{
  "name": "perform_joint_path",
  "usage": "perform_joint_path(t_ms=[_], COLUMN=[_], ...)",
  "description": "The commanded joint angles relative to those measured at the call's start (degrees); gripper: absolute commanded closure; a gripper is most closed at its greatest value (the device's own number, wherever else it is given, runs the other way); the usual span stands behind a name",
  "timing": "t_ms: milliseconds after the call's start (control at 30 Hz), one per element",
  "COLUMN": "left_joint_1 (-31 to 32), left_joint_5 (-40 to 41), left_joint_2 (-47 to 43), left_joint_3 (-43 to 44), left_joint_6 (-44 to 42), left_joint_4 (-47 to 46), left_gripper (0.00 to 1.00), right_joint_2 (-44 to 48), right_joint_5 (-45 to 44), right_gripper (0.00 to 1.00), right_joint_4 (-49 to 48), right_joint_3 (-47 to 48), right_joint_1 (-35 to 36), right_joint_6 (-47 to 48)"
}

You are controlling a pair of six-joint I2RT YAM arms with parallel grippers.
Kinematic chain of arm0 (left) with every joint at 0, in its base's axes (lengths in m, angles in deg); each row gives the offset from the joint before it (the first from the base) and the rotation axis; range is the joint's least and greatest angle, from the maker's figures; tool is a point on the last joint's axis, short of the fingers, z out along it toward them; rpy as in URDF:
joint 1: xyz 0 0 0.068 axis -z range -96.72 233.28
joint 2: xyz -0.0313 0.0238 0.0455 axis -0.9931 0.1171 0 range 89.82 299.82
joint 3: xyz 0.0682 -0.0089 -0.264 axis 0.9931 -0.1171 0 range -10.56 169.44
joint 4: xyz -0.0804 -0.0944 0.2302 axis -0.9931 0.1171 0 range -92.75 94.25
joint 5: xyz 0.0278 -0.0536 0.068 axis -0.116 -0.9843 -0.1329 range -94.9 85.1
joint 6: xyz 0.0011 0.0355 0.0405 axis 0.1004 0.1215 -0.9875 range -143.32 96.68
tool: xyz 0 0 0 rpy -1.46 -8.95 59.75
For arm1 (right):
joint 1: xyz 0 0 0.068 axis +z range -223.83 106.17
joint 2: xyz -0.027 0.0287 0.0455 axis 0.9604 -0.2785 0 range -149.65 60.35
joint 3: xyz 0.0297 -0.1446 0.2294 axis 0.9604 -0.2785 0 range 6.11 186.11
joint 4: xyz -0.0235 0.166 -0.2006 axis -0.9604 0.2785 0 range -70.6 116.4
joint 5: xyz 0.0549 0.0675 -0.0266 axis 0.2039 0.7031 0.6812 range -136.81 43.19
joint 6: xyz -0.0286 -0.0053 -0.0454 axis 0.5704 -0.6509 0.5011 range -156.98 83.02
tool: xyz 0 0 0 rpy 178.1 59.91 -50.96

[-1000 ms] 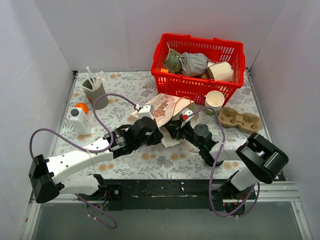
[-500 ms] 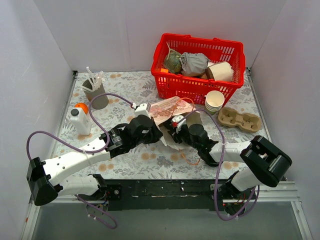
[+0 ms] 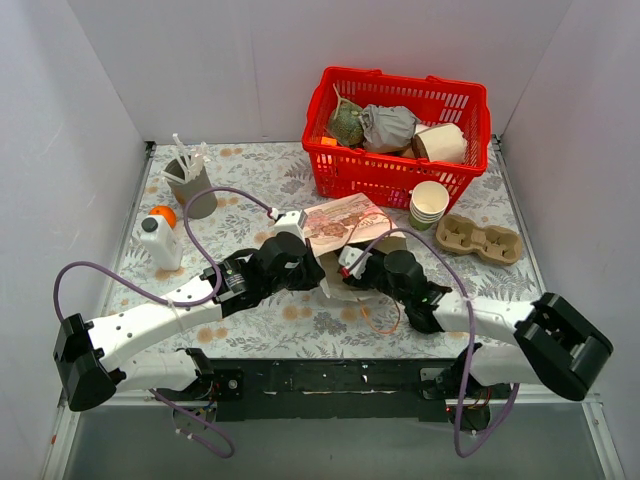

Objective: Pack the takeout coffee

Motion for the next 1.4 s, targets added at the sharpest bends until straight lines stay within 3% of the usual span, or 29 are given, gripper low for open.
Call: perform_joint_path(t_ms=[0,300,467,533,567,800,1033,1333,1367], left_joint_1=[-0.47,-0.48,-0.56,-0.56,-0.56,-0.56,-0.56,-0.65,-0.56], left_joint_5=[-1.23,-3.43,-4.22,-4.84,-4.92,-8.08,-9.14,-11.07,-11.25], left_joint_2=[-0.61,-0.79,-0.7,-0.7,-0.96,-1.84,-1.66,-1.58,-1.49], left_joint_3=[0.17,0.96,1.22,1.22,1.22,0.69,0.78,0.25,0.25], left_joint_6=[-2.53,-6.22,-8.77,-9.3,-9.47,-11.66,-12.37,-13.08,-13.16], left_joint_4=[-0.32,-1.29,-1.21,-1.3,-1.21,-2.08,-2.09,-2.26,-2.26], left_gripper=[1.0,1.0,1.0,1.0,1.0,1.0,1.0,1.0,1.0], right_joint_2=[7.52,3.05,4.01,4.19,3.84,-0.47,-3.89,-6.01,-6.18], right_joint_5=[2.14,-9.63,-8.15,-7.7,-8.31,-8.23,-6.12,-2.25,-2.08], right_gripper=[0.42,0.42,0.41,0.41,0.41,0.39,0.38,0.5,0.57], right_joint_4=[0.73,7.65,5.73,0.82,-3.29,-7.9,-7.81,-10.36,-10.72], right_joint_3=[-3.63,1.45,1.64,-0.29,-1.43,-0.13,2.6,2.78,2.52], right_joint_1=[0.27,2.02,2.2,2.2,2.11,2.11,-0.69,-5.0,-5.35], right_joint_6=[8.8,26.02,29.8,33.49,33.77,35.36,31.4,27.71,27.45])
